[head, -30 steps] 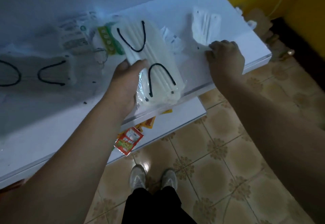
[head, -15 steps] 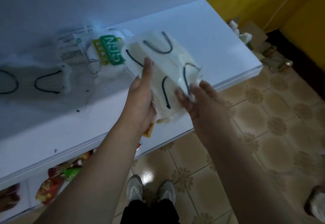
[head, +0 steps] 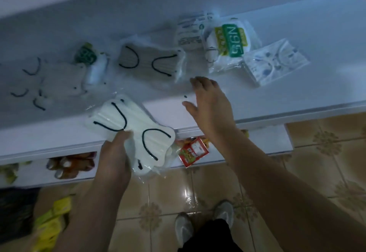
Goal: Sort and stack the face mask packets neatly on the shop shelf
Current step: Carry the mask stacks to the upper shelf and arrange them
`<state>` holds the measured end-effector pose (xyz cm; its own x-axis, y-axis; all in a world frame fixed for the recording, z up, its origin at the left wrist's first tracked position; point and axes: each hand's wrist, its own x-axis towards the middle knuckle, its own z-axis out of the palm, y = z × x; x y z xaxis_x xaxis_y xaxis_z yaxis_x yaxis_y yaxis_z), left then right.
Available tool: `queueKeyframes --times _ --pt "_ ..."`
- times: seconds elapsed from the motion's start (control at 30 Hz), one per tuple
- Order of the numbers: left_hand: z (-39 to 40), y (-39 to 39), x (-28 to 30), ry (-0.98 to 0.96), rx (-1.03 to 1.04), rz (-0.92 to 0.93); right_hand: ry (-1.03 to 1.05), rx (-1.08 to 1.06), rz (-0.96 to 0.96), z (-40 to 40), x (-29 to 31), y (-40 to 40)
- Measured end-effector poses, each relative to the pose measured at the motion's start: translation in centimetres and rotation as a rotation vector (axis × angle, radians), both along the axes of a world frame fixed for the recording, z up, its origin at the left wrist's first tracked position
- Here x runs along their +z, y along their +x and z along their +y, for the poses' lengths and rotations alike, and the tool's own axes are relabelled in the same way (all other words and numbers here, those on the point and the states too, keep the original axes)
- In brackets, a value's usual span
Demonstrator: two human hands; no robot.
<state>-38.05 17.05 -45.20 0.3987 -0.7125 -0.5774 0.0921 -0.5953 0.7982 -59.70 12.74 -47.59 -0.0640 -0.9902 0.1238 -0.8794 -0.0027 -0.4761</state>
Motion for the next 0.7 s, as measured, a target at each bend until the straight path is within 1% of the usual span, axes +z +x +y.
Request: queueKeyframes --times 0.07,0.13,0.17,0.2,0.23,0.27,0.33,0.37,0.4,0.47,0.5,0.57,0.6,0.7 --pt "0.7 0.6 -0.4 -0.006 0.019 0.08 -0.054 -0.064 0.042 -1.2 -1.1 0.7" --pt "1.0 0.7 -0.5 0.024 0.031 0.094 -0.122 -0.128 0.082 -1.2 -1.3 1.2" --pt "1.1 0.7 -0.5 0.041 0.036 0.089 -0.117 -0.157 0.091 -0.9 -0.9 1.5" --pt "1.2 0.5 -0.5 0.05 0.025 0.098 -0.087 -0.188 0.051 -0.5 -0.4 1.7" --pt "1.4 0.3 -0.5 0.049 0.013 0.122 -0.04 -0.224 -0.069 0.0 0.2 1.8" --pt "1.5 0.1 -0.4 0.049 0.006 0.153 0.012 -0.263 -0.286 0.5 1.1 1.9" --pt "1.3 0.0 -0.3 0.054 0.016 0.203 0.105 -0.345 -0.853 2.1 3.5 2.5" --pt "1.2 -0.1 -0.2 0.052 0.01 0.232 0.157 -0.382 -1.078 3.1 4.5 2.9" --pt "1.1 -0.1 -0.3 0.056 0.012 0.261 0.207 -0.399 -1.206 4.0 5.0 3.4" --pt "0.6 -0.5 0.0 0.048 0.036 0.303 0.285 -0.4 -1.272 5.8 5.3 4.2" --pt "0.3 -0.8 0.2 0.034 0.037 0.344 0.306 -0.39 -1.266 6.5 5.2 4.5" --pt "-0.2 -1.1 0.5 -0.018 0.01 0.464 0.34 -0.357 -1.205 7.3 4.9 4.9" --pt "-0.4 -1.2 0.7 -0.043 -0.005 0.497 0.359 -0.338 -1.171 7.5 4.8 5.1" --pt "-0.9 -1.3 0.8 -0.076 -0.055 0.445 0.385 -0.27 -1.046 8.0 4.5 5.4"
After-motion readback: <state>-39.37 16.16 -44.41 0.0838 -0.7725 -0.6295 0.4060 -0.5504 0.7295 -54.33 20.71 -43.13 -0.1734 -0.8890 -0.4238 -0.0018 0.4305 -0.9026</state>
